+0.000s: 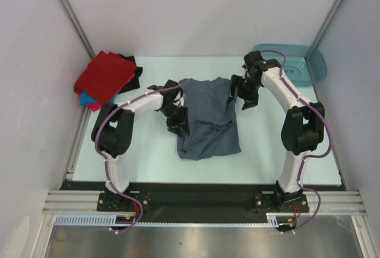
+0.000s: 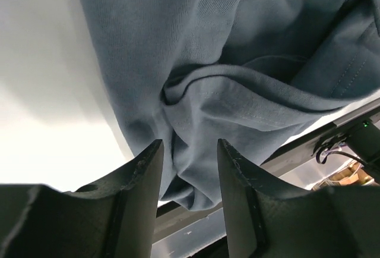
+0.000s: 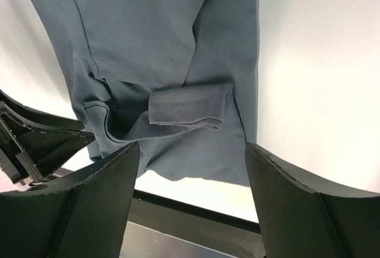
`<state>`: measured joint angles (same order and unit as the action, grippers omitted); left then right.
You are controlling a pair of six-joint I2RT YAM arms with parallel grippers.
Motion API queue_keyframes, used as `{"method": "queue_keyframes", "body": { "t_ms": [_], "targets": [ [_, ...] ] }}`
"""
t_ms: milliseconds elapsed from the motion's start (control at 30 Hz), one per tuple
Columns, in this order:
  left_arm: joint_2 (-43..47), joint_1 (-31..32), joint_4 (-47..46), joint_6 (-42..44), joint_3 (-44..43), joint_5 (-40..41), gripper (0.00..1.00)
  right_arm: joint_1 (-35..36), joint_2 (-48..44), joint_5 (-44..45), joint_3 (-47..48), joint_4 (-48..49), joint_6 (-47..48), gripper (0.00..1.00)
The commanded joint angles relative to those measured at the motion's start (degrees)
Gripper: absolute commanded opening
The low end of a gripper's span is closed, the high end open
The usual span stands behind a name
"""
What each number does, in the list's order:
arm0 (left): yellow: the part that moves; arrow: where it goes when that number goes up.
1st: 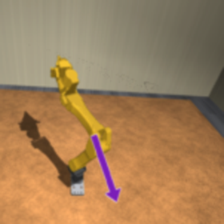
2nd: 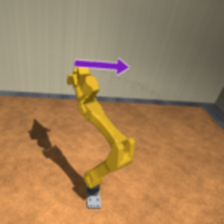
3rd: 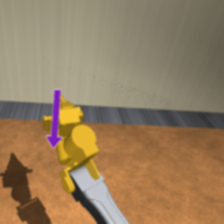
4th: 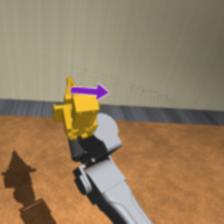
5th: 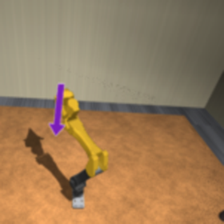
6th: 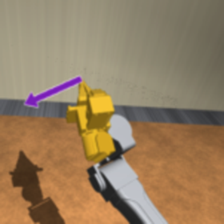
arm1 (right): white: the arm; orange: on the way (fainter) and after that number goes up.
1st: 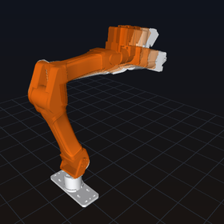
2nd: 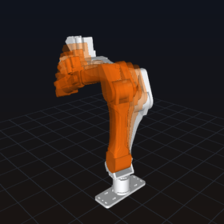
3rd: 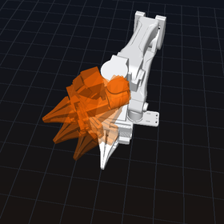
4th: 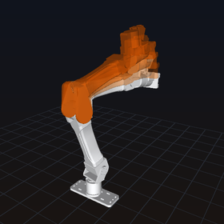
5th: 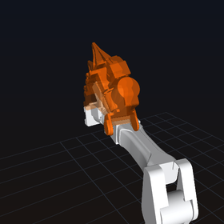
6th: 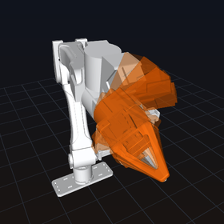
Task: Fold and stack the t-shirts
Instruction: Fold the tshirt
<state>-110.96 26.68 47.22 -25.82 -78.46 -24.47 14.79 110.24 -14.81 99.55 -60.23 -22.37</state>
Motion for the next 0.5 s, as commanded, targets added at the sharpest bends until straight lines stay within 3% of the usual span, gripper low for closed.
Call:
{"method": "queue_keyframes", "body": {
  "t_ms": [0,467],
  "targets": [
    [1.0,0.7,-3.6,1.0,0.3,-1.5,0.47,-0.2,-2.8,0.7,1.5,-1.7,-0.5,0.78],
    [-2.3,2.3,-5.5,0.5,0.5,-1.5,0.43,-0.4,-3.8,1.6,0.7,-2.7,-0.7,0.78]
  ]
}}
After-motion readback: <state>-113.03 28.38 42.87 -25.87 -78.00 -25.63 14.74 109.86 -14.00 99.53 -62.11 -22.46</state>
